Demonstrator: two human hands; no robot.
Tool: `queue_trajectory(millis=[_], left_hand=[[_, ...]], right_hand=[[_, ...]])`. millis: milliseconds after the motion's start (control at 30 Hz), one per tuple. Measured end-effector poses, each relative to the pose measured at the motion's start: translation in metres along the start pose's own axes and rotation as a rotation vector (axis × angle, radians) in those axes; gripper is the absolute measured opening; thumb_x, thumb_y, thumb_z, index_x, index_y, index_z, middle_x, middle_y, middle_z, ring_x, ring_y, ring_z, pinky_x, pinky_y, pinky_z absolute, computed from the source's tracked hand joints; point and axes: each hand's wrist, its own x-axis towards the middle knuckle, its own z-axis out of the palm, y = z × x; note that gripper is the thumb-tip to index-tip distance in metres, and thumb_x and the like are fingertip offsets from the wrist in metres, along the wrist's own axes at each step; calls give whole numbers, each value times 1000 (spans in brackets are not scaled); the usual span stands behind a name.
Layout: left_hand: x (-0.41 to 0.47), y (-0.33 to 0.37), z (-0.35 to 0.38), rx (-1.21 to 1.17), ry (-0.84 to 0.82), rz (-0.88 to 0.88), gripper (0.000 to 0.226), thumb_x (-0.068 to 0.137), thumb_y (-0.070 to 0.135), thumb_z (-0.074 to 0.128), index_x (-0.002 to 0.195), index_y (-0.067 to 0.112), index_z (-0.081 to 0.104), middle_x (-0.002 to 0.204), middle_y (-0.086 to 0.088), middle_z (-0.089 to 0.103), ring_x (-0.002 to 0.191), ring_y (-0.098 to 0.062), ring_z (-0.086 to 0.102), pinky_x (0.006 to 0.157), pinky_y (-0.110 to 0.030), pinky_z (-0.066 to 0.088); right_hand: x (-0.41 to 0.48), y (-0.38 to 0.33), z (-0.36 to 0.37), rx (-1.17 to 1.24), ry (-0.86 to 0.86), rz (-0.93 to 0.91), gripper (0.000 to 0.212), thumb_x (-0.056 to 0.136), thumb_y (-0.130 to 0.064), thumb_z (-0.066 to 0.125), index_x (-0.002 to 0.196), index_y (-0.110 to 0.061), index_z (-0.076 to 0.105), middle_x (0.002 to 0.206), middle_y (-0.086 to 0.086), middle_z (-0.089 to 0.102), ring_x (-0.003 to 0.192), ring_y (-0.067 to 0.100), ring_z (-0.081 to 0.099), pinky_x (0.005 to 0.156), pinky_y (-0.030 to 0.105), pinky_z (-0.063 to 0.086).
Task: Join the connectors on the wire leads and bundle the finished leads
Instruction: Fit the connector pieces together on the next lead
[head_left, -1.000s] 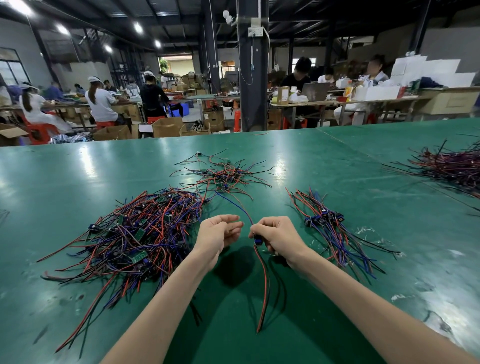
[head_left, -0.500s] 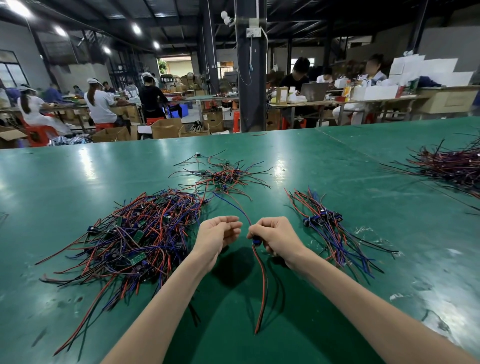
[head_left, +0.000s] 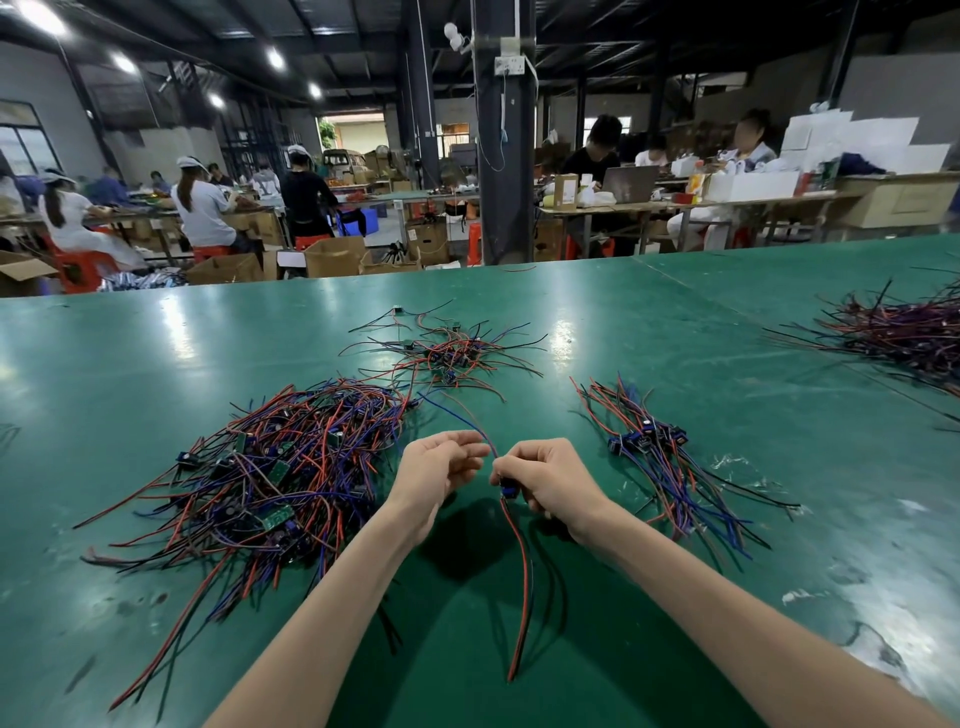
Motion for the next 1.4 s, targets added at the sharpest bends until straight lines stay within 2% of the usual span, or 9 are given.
queue_trajectory(millis=[133, 333, 733, 867, 967, 1100, 1233, 1333, 1400], left_hand=[[0, -1, -1, -17, -66, 3, 13, 92, 9, 56, 92, 5, 69, 80, -3, 71, 65, -9, 59, 60, -15, 49], [-3, 0, -3, 61, -32, 51, 10, 89, 13, 62, 85, 15, 72, 81, 2, 74, 74, -8, 61, 65, -20, 43], [5, 8, -19, 42, 194, 124, 25, 83, 11, 70, 58, 14, 71, 66, -5, 66, 50, -5, 46, 54, -19, 39], [8, 11, -23, 259, 223, 270, 21, 85, 7, 68, 64, 11, 71, 57, 5, 65, 47, 1, 46, 49, -10, 39], [8, 13, -23, 322, 223, 321, 8, 85, 2, 67, 79, 5, 71, 62, 5, 68, 55, 1, 56, 58, -9, 44], [6, 13, -23, 554, 268, 447, 7, 83, 4, 69, 88, 7, 73, 78, -6, 71, 76, -19, 66, 81, -27, 52], [2, 13, -23, 716, 370, 596, 5, 82, 15, 73, 82, 9, 74, 70, 4, 69, 66, -10, 63, 72, -20, 49], [1, 15, -23, 709, 418, 610, 13, 83, 20, 72, 73, 13, 71, 59, 13, 61, 54, 2, 53, 59, -7, 39], [2, 14, -23, 665, 429, 571, 24, 85, 26, 70, 65, 13, 68, 45, 15, 51, 44, -2, 45, 51, -10, 35]], right_hand=[[-2, 0, 2, -18, -23, -11, 19, 79, -16, 65, 60, -15, 67, 57, 9, 57, 34, 10, 36, 34, 15, 23], [-3, 0, 4, -1, -71, -33, 24, 78, -10, 65, 54, -17, 66, 48, -2, 56, 33, 4, 36, 34, 13, 26], [-8, -4, 6, 6, -221, -114, 24, 80, 1, 60, 58, -9, 64, 43, -6, 54, 34, 0, 38, 39, 9, 26], [-8, -5, 6, 1, -240, -112, 24, 81, 2, 58, 59, -8, 63, 43, -6, 55, 34, 0, 39, 39, 8, 27], [-9, -5, 6, -8, -241, -110, 22, 81, 1, 59, 61, -6, 63, 43, -6, 55, 34, 0, 39, 39, 9, 28], [-9, -5, 6, -12, -246, -104, 25, 82, 4, 57, 59, -6, 62, 42, -7, 55, 34, -1, 42, 40, 7, 30], [-10, -4, 6, -50, -232, -99, 24, 81, 1, 59, 58, -8, 62, 42, -7, 55, 37, -2, 44, 40, 8, 32], [-9, -4, 6, -75, -219, -97, 24, 80, -1, 60, 58, -10, 63, 43, -7, 55, 37, -1, 45, 41, 8, 32], [-10, -3, 7, -92, -219, -98, 22, 79, -2, 61, 58, -9, 63, 43, -7, 56, 38, -1, 46, 42, 9, 33]])
